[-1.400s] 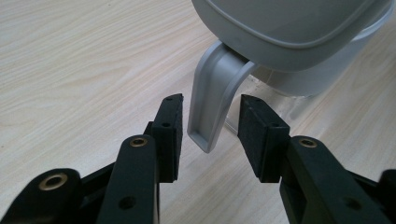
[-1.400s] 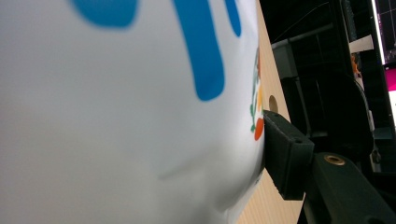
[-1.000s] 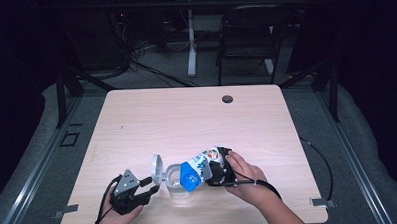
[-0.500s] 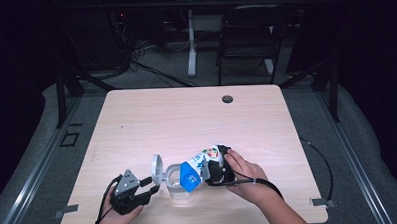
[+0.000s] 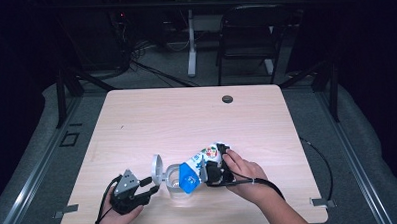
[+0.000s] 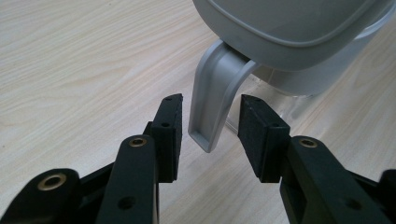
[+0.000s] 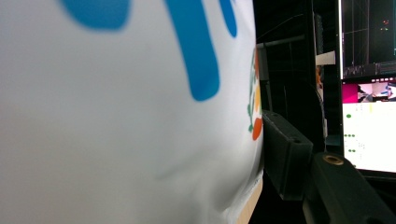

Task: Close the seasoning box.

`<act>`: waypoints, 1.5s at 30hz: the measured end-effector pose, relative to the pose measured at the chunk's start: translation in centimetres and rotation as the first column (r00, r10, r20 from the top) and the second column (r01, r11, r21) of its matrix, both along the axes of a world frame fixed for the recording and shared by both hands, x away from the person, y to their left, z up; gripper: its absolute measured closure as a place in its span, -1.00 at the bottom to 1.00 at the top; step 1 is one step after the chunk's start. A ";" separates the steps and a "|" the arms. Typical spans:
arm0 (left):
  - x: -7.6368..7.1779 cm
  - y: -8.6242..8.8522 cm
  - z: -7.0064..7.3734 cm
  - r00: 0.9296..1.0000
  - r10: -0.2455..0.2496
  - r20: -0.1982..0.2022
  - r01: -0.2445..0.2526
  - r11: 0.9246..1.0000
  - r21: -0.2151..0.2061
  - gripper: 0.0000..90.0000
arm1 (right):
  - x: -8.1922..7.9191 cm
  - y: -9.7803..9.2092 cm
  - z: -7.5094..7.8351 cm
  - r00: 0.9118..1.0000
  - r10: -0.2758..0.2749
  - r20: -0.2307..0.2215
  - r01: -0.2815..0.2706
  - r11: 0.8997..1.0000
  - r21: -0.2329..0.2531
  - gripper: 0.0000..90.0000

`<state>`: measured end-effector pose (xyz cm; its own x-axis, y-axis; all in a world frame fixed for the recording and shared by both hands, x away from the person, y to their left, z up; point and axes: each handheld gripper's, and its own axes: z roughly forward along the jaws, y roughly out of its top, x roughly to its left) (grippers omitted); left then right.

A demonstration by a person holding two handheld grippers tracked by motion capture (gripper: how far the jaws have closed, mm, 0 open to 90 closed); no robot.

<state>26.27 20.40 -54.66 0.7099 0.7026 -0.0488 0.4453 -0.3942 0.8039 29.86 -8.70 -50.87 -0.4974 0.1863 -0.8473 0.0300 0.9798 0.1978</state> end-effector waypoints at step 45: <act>0.0 -0.1 -0.1 1.000 -0.002 0.002 0.002 1.000 0.007 0.35 | 0.0 0.8 0.4 0.995 0.031 0.098 -0.023 0.996 -0.083 0.09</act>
